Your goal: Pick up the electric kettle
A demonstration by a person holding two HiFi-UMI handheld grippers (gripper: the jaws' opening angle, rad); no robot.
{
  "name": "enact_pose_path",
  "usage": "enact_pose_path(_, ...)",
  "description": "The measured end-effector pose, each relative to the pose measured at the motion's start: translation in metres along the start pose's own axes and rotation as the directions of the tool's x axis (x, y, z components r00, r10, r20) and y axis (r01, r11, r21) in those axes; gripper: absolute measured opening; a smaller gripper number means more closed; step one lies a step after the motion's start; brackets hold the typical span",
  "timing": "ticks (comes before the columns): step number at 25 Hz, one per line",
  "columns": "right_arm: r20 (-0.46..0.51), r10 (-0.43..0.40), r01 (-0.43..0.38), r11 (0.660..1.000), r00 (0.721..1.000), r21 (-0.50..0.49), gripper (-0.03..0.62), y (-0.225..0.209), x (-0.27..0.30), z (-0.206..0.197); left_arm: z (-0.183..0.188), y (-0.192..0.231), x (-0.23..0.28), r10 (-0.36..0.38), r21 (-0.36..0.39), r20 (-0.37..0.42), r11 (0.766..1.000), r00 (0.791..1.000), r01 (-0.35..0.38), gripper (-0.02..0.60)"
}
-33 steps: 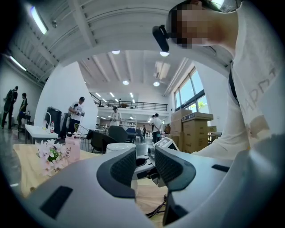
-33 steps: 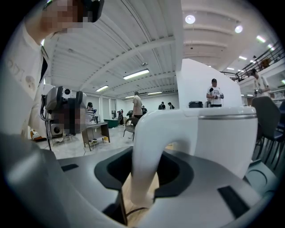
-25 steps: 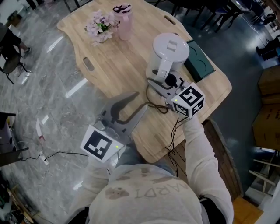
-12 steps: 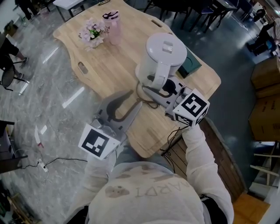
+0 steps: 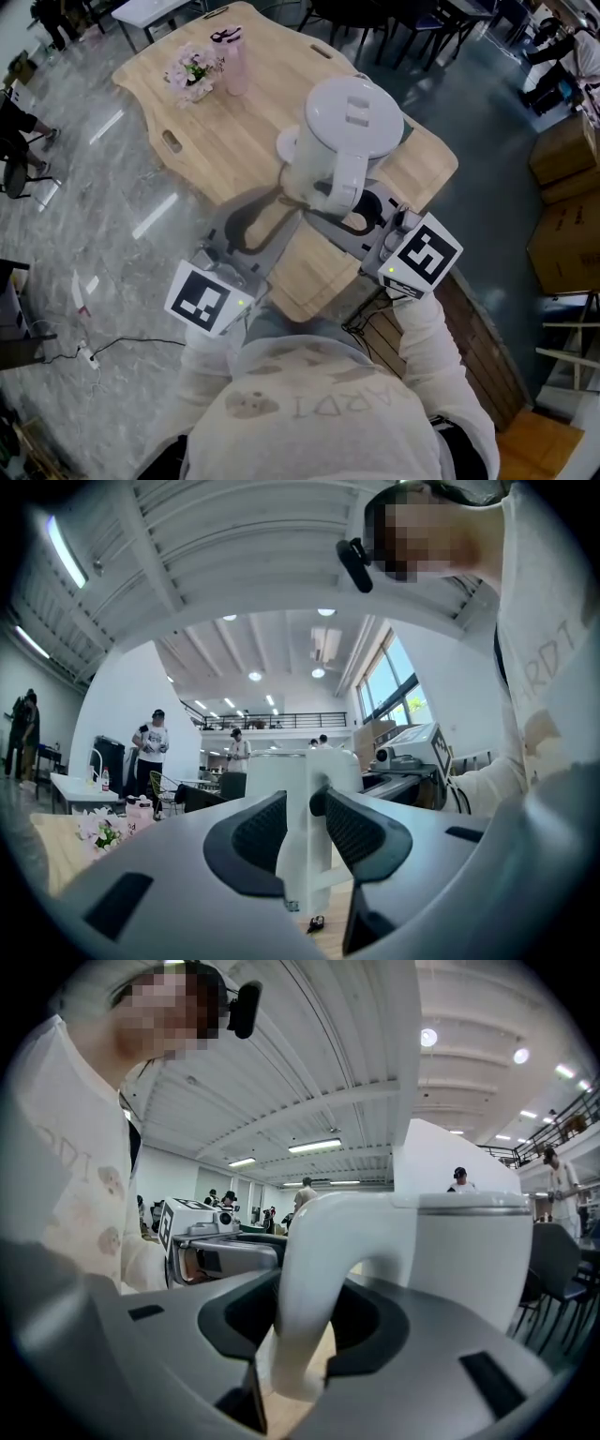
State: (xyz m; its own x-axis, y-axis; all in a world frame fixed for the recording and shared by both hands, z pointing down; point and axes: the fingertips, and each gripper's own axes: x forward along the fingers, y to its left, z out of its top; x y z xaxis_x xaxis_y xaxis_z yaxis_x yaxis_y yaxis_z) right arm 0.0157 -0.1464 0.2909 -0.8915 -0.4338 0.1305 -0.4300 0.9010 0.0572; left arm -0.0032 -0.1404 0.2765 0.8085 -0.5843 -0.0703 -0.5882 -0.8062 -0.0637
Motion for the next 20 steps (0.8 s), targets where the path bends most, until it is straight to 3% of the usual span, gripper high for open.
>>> enact_pose_path(9, 0.040, -0.020, 0.020, 1.000, 0.999, 0.002, 0.149, 0.028, -0.055, 0.006, 0.018, -0.053, 0.005, 0.004, 0.022, 0.020, 1.000, 1.000, -0.004, 0.109)
enact_pose_path(12, 0.042, -0.023, 0.023, 1.000, 0.999, -0.005, 0.150, 0.027, -0.059, 0.004, 0.020, -0.055, 0.010, -0.005, 0.045, 0.032, 0.999, 0.999, 0.003, 0.109)
enact_pose_path(16, 0.049, -0.024, 0.024, 1.000, 0.999, -0.006, 0.150, 0.027, -0.057, 0.005, 0.018, -0.053, 0.010, 0.001, 0.019, -0.007, 1.000, 1.000, -0.001, 0.109)
enact_pose_path(20, 0.053, -0.024, 0.025, 1.000, 0.998, -0.013, 0.150, 0.028, -0.057, 0.006, 0.024, -0.048, 0.011, -0.006, 0.049, 0.024, 0.999, 1.000, 0.004, 0.109)
